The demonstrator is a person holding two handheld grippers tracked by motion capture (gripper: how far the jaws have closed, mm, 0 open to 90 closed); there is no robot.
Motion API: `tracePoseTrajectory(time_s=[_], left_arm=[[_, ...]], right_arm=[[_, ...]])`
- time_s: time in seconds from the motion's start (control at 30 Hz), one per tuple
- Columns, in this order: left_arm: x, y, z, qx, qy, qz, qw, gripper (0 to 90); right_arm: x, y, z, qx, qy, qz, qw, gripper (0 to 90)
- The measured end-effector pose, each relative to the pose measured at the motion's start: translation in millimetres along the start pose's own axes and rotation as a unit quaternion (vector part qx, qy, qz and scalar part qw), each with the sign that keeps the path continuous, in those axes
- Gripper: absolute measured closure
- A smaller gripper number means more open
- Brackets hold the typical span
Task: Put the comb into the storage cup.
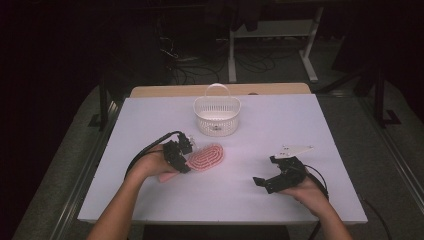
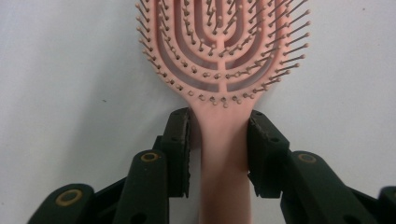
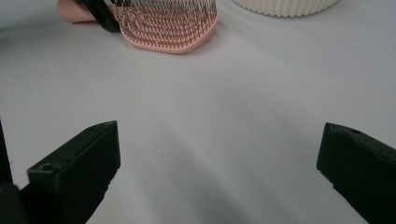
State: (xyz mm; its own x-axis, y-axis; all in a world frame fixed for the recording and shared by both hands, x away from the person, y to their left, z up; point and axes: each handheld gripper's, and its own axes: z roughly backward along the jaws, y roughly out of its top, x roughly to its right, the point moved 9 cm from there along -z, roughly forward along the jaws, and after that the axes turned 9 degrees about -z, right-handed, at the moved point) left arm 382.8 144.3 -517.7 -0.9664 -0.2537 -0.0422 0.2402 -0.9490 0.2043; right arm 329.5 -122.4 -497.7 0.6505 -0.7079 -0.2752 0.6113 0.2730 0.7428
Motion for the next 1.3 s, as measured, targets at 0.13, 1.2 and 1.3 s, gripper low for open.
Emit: tracePoseTrajectory(time_s=[0.13,1.2,1.3], left_arm=[[0.2,0.3,0.0,-0.002,-0.001,0.000,1.0000,68.8],[1.0,-2.1,7.0,0.032,-0.016,0.018,0.9992,70.8],[0.1,-1.7,10.2,0.045,-0.016,0.023,0.9986,70.8]], right_arm=[[-0.2,0.1,0.1,0.000,0.001,0.001,1.0000,0.0],[0.1,-0.2,-0.3,0.000,0.001,-0.002,1.0000,0.0],[0.3,-0.2,-0.4,-0.001,0.001,-0.003,1.0000,0.0]])
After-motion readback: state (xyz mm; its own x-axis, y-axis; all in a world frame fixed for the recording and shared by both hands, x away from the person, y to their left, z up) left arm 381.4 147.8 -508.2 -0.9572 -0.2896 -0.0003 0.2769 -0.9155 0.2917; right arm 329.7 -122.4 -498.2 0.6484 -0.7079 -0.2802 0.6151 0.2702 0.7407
